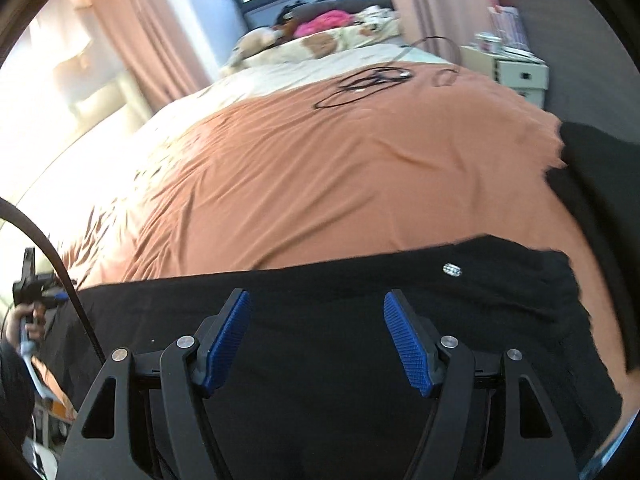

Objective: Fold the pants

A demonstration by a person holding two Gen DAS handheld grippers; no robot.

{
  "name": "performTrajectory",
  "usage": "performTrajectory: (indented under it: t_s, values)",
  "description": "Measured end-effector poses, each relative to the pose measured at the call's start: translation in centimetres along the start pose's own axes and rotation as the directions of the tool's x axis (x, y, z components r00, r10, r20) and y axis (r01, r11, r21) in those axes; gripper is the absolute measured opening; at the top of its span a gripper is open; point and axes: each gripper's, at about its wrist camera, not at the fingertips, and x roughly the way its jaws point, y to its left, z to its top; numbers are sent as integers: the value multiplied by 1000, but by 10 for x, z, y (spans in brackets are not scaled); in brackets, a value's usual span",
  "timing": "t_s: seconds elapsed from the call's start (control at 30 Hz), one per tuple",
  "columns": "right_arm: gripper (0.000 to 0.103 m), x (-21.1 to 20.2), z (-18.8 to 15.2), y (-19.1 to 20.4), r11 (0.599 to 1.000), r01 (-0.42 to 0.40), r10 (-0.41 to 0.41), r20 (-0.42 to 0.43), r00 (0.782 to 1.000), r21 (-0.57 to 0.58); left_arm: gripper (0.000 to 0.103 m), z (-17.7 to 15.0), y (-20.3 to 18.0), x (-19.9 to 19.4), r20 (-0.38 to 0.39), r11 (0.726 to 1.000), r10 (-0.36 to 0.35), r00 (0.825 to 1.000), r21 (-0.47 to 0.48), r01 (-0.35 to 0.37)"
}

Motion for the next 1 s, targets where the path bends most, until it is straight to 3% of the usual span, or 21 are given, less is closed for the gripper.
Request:
performTrajectory:
  t_s: [0.2, 0.53, 0.83, 1.0]
  values:
    - [68, 40, 17, 34, 994, -25, 18, -69, 997, -110, 48, 4, -15, 17, -48, 998, 59, 997, 5, -59]
    - [68, 116, 29, 100, 953, -137, 82, -206, 975, -269, 48, 4, -21, 50, -151, 986, 163, 975, 10, -163]
    - [68, 170, 30, 147, 889, -227, 115, -284, 952, -399, 54, 9, -19, 72, -218, 974, 206, 954, -45, -221]
    - [68, 191, 29, 169, 847, -270, 130, -314, 940, -458, 53, 6, -28, 77, -223, 957, 280, 934, -8, -289]
